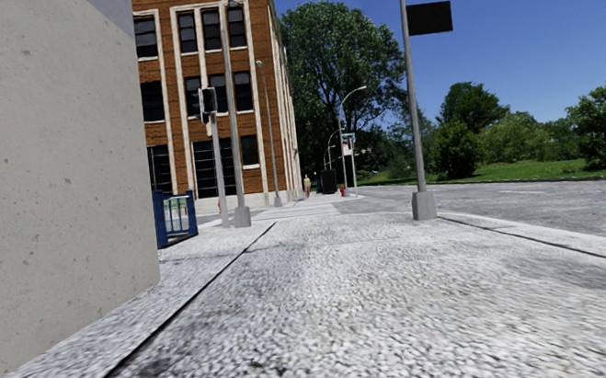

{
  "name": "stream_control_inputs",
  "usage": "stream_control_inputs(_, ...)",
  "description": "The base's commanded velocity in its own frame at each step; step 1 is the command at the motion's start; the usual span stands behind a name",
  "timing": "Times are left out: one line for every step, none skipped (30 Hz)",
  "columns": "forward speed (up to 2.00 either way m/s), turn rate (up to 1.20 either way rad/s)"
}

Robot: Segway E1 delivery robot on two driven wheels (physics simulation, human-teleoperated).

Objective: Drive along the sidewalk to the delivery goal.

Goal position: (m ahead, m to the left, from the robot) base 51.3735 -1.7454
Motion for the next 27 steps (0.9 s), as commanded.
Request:
stream_control_inputs(1.96,0.0)
stream_control_inputs(1.96,0.0)
stream_control_inputs(1.96,0.0)
stream_control_inputs(1.96,0.0)
stream_control_inputs(1.96,0.0)
stream_control_inputs(1.96,0.0)
stream_control_inputs(1.96,0.0)
stream_control_inputs(1.96,0.1)
stream_control_inputs(1.96,0.13)
stream_control_inputs(1.96,0.13)
stream_control_inputs(1.96,0.13)
stream_control_inputs(1.96,0.13)
stream_control_inputs(1.96,0.13)
stream_control_inputs(1.96,0.13)
stream_control_inputs(1.96,0.13)
stream_control_inputs(1.96,0.09)
stream_control_inputs(1.96,0.03)
stream_control_inputs(1.96,0.0)
stream_control_inputs(1.96,0.0)
stream_control_inputs(1.96,0.0)
stream_control_inputs(1.96,0.0)
stream_control_inputs(1.96,0.0)
stream_control_inputs(1.96,0.0)
stream_control_inputs(1.96,0.0)
stream_control_inputs(1.96,0.0)
stream_control_inputs(1.96,0.0)
stream_control_inputs(1.96,0.0)
